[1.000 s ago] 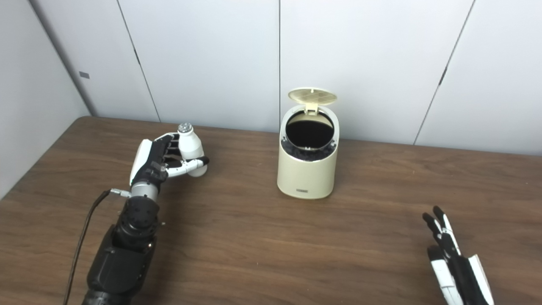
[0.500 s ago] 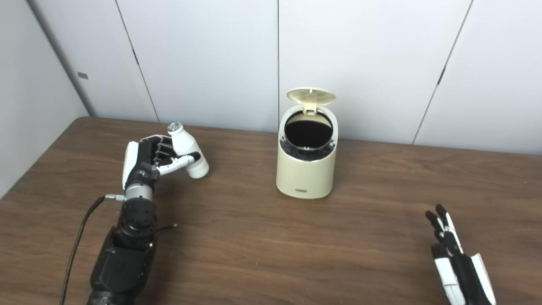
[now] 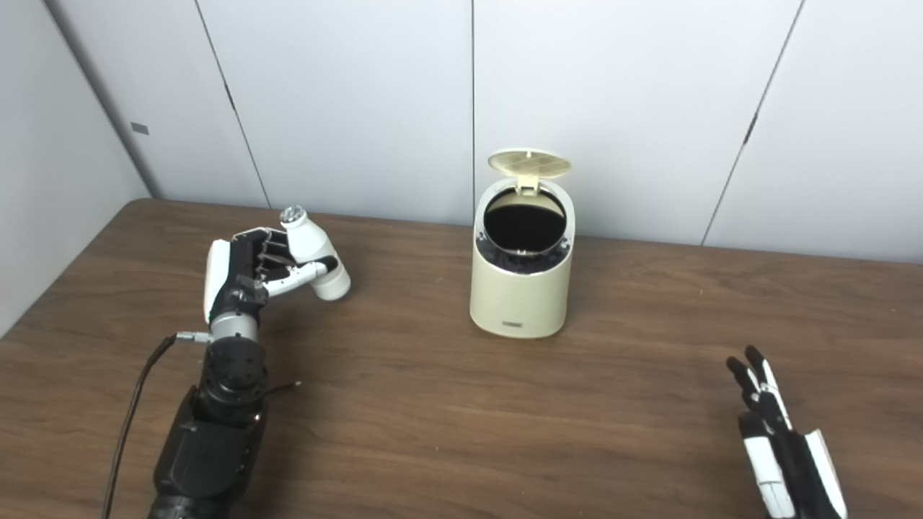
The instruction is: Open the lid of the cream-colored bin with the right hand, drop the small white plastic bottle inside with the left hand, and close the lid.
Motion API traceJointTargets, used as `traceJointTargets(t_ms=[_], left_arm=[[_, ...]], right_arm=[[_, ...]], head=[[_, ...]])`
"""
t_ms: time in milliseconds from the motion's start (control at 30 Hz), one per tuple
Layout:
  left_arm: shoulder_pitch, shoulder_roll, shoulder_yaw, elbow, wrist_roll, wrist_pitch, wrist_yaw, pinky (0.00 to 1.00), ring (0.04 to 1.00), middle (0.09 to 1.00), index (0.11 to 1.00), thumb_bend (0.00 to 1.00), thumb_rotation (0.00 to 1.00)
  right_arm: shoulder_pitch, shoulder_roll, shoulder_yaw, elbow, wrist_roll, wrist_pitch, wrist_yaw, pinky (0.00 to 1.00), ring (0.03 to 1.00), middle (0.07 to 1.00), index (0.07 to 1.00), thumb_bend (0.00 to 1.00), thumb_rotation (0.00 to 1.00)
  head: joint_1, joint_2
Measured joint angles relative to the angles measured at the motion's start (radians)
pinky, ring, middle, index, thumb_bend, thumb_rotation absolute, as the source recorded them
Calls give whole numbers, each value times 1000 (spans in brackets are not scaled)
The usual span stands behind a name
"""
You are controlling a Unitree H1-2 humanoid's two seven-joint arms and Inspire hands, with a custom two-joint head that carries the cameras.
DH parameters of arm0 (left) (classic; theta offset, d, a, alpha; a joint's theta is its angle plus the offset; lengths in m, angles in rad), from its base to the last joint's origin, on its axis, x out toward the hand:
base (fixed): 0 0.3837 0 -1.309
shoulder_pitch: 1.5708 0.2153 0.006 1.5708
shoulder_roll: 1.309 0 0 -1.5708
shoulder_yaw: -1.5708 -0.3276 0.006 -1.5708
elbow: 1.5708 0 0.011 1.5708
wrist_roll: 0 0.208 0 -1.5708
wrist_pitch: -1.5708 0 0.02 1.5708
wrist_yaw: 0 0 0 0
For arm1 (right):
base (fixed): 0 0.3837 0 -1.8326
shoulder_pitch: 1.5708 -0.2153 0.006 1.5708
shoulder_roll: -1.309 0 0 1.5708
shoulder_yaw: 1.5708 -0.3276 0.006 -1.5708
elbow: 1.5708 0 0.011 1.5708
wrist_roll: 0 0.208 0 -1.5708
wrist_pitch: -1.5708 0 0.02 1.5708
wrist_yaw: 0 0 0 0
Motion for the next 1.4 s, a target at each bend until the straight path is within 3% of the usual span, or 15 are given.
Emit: traceJointTargets(t_ms=[433,633,900,1000,1400], left_arm=[[2,-2,-49,-167,8,40,-28,402,405,528,459,499,0],[2,1,-75,-229,25,40,-51,475,471,510,455,500,0],[0,1,-78,-326,29,58,-103,421,416,522,458,500,0],[-1,1,-82,-342,33,81,-121,446,422,521,458,501,0],[-1,-7,-110,-389,38,72,-151,471,465,506,464,502,0]], right_arm=[[-11,0,-1,12,8,-1,-4,1000,976,946,996,662,1000],[-19,0,2,20,8,-11,-4,1000,980,949,999,655,1000],[-23,5,4,22,-21,-14,-22,1000,974,941,996,658,1000],[-27,6,4,28,-16,-14,-23,1000,978,939,993,660,1000],[-42,13,4,41,-27,-18,-35,1000,971,937,985,677,1000]], head=[[2,3],[-3,9],[-18,17],[-25,12],[-38,-3]])
